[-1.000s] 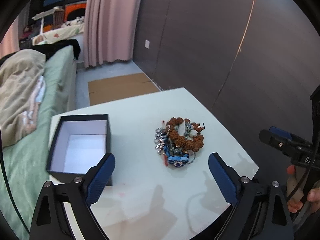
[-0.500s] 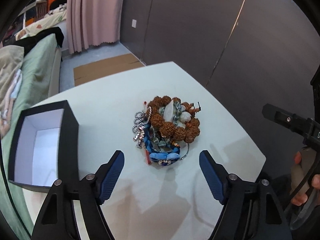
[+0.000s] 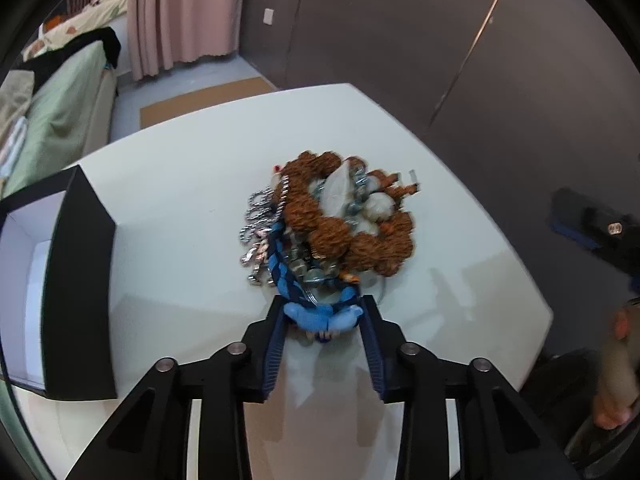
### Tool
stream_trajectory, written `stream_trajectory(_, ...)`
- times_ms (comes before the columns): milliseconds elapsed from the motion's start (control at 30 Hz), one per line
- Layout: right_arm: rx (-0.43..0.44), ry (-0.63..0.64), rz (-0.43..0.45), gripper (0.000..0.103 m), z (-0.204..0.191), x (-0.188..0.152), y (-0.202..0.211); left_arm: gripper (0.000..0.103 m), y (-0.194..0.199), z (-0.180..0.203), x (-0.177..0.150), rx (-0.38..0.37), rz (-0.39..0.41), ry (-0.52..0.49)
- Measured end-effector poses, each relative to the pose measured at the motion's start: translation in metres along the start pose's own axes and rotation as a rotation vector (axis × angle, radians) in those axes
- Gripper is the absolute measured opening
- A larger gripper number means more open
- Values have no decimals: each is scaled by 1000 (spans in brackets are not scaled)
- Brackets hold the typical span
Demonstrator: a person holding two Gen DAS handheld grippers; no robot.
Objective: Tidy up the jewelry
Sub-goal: 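Reach the left gripper into the pile and grasp the blue beaded ornament, then lower the blue ornament into the box with left while right boxes the brown bracelet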
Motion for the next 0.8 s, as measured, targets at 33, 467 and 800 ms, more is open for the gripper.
stream_trajectory(33, 21, -6, -21, 82, -4, -1, -5, 33, 3, 0, 1, -6, 11, 9)
stream_trajectory(467, 158, 101, -117, 42, -74, -16, -39, 31, 74, -22, 22, -49, 182, 67)
stream_trajectory(800, 173, 212, -183, 18, -117, -25, -76, 31, 113, -62, 33, -40, 264, 136)
Point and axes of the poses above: each gripper's, at about its wrist camera, not at the fingertips, and y roughly against the way its jaws point, z to its right, x to its top, the point moved 7 cm from there along -y, roughly the way its jaws point
